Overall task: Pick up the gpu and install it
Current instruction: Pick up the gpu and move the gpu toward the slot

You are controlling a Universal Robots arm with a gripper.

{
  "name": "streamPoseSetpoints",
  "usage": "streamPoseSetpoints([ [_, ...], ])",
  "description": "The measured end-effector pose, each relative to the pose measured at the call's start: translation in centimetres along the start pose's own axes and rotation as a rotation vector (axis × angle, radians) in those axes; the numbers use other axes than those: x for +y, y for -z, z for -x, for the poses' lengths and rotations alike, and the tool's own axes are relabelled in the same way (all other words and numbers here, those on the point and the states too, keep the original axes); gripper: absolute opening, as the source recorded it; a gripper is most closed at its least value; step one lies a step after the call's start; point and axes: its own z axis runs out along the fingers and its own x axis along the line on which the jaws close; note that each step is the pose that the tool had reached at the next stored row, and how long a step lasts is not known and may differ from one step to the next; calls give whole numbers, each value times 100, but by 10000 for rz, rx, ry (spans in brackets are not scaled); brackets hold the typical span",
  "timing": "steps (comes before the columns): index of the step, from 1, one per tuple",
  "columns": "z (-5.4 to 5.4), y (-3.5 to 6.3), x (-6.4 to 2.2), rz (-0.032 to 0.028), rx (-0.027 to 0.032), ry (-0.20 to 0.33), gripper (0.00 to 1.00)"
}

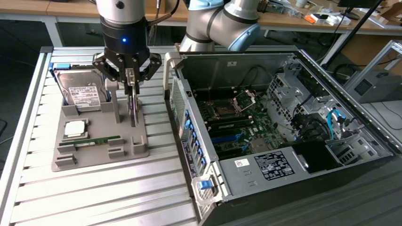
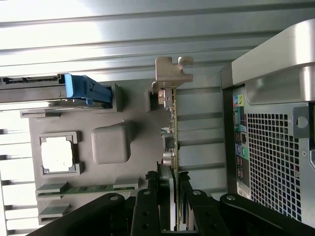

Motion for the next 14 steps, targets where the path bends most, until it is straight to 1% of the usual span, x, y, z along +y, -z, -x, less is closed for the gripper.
streamPoseSetpoints([
  [7,0,21,0,2,1,0,27],
  [14,2,72,1,10,1,0,27],
])
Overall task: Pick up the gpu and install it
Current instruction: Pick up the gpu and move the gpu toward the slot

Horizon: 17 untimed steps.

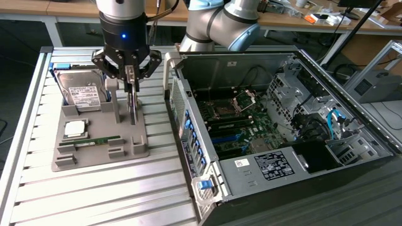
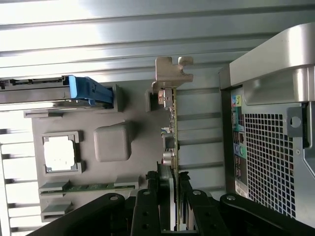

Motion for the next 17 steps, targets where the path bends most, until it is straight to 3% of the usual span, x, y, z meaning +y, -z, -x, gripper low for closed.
streamPoseSetpoints([
  [17,2,87,2,9,-1,0,27],
])
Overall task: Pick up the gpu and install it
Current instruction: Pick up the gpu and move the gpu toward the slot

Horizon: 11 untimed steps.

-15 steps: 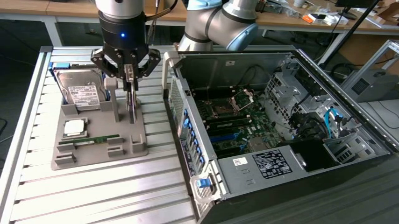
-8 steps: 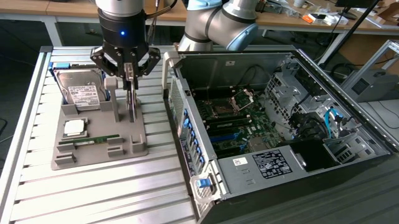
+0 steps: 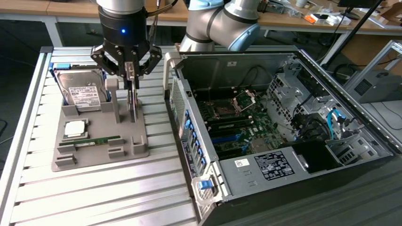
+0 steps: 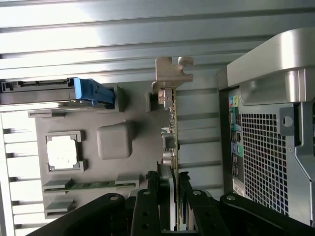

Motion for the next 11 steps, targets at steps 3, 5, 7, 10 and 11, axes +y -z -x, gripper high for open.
streamPoseSetpoints([
  [3,0,12,0,2,1,0,27],
  [5,0,18,0,3,1,0,27],
  [7,1,26,0,5,1,0,27],
  [10,1,36,1,8,2,0,27],
  [11,1,39,1,9,2,0,27],
])
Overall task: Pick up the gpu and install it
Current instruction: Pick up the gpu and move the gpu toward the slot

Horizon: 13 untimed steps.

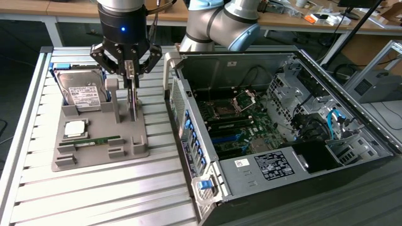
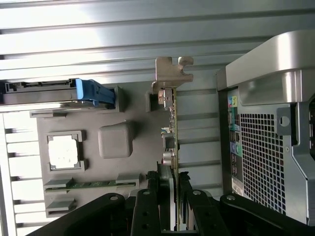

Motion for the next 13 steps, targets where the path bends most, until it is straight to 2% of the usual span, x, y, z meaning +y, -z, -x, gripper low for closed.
streamPoseSetpoints([
  [13,1,48,1,12,1,0,27],
])
